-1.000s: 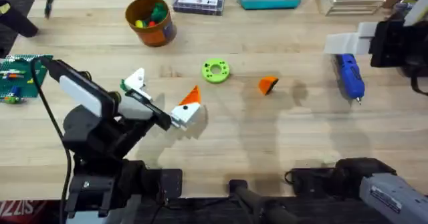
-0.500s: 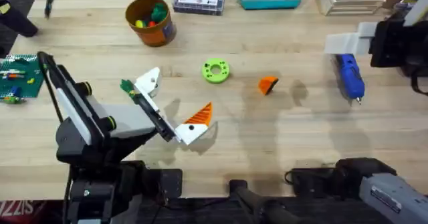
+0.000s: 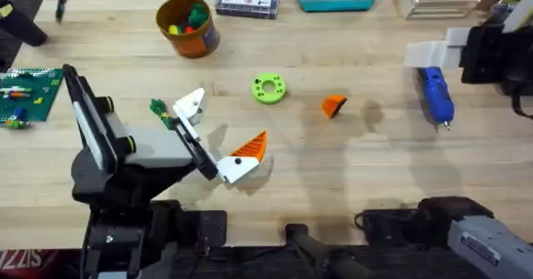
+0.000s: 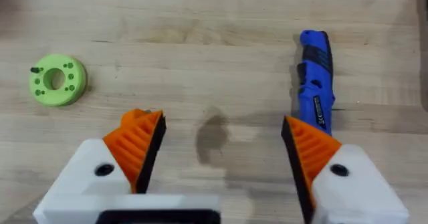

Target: Pick up the gripper from the table and insert it into the empty holder that is missing its gripper. Then pick up a screw, insert it into the mounting hole, and use the screwdriver to tighten it. Finally, clean up the table by picking up the vegetable and placing it into the bucket.

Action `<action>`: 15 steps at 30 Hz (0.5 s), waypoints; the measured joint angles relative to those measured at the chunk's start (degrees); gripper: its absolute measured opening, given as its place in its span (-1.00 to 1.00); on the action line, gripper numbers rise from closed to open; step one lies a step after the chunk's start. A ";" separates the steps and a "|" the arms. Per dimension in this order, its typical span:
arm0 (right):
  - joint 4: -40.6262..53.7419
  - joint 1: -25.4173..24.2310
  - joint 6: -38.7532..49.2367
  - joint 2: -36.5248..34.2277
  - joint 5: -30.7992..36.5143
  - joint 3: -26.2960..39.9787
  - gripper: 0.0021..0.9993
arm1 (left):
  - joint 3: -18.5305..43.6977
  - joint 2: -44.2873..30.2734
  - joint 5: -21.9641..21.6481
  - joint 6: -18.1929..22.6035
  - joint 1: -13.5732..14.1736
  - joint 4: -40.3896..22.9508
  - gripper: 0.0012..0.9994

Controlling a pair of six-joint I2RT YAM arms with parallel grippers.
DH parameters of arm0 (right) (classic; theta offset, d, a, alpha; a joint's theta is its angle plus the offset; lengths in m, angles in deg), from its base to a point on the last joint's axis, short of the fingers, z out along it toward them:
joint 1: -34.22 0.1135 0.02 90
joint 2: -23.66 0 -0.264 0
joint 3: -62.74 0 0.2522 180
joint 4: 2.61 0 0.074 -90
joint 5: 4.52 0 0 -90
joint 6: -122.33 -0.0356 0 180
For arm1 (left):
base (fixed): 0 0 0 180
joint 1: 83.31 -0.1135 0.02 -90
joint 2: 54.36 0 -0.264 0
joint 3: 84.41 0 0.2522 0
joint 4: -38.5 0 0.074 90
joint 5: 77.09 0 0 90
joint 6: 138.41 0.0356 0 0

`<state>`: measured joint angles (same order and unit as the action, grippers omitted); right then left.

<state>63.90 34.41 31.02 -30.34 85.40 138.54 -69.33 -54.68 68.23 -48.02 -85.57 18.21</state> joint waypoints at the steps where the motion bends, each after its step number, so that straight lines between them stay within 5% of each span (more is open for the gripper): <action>1: 0.00 0.00 0.00 0.00 0.00 0.00 0.99 | -0.01 0.02 0.07 -0.05 0.00 0.00 0.97; 15: 0.00 0.00 0.00 -0.01 0.00 0.00 0.99 | -0.11 0.01 0.44 -0.49 0.00 0.14 0.97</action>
<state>63.90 34.41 31.02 -30.35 85.40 138.54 -69.44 -54.67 68.67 -48.51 -85.57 18.35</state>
